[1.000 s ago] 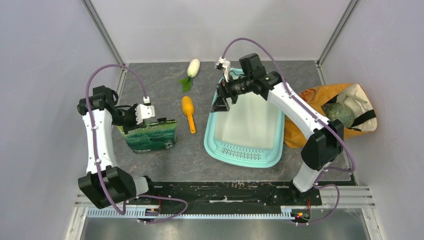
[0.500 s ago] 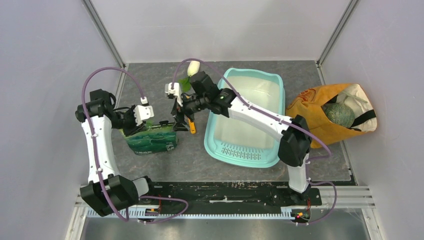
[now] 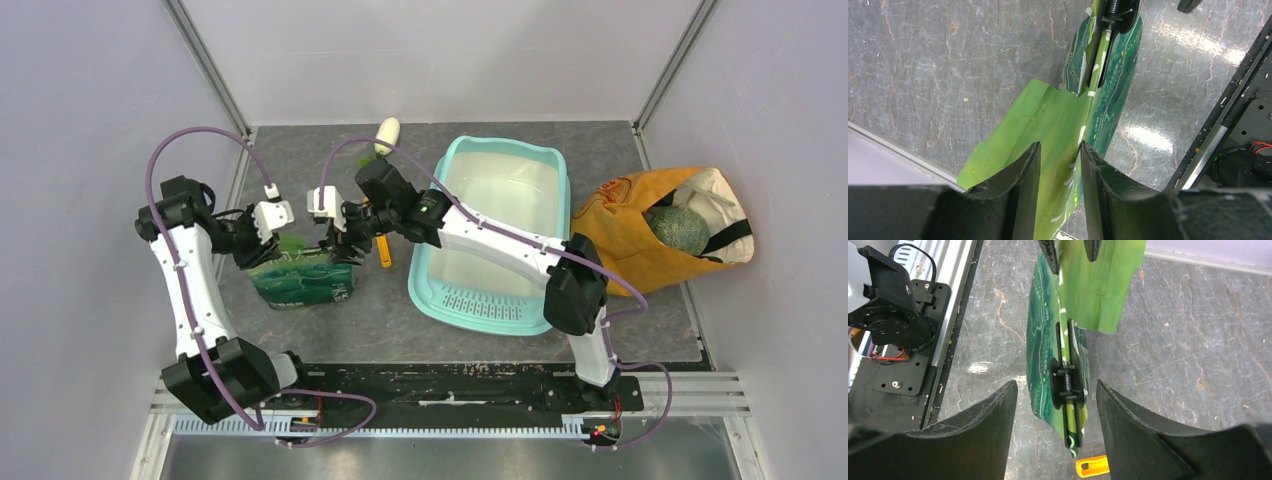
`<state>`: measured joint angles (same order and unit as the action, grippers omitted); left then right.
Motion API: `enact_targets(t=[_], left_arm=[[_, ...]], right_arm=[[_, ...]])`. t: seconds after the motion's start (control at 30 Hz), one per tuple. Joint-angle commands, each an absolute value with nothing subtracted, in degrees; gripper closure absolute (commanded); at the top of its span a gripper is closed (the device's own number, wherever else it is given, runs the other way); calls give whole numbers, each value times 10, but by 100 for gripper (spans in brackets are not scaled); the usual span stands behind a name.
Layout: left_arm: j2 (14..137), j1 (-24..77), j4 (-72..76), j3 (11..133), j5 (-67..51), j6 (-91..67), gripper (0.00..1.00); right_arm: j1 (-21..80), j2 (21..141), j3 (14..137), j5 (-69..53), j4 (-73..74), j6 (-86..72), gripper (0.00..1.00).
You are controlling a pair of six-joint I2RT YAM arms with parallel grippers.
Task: Fill the litter box with clean litter
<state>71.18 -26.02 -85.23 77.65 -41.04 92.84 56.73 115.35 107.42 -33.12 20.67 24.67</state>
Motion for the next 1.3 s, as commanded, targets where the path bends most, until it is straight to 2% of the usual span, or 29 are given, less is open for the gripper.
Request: enact_targets(t=[0.0,0.3,0.43,0.67,1.27], left_arm=[[714,-269,-865,794,-433,931,59],[719,-274,-865,795,-437,940,60],[722,-274,-866,797,-436,943,60],[725,-274,-863,795,-432,942,60],[738,-276,-851,798,-439,936,61]], right_arm=[[588,1158,1098,-292,178,285,36],[588,1157,1091,-275,181,298,63],[588,1153,1086,-263,178,300,72],[588,1144,1115,-244,171,292,99],[557,1085,1151,-301,188,233,100]])
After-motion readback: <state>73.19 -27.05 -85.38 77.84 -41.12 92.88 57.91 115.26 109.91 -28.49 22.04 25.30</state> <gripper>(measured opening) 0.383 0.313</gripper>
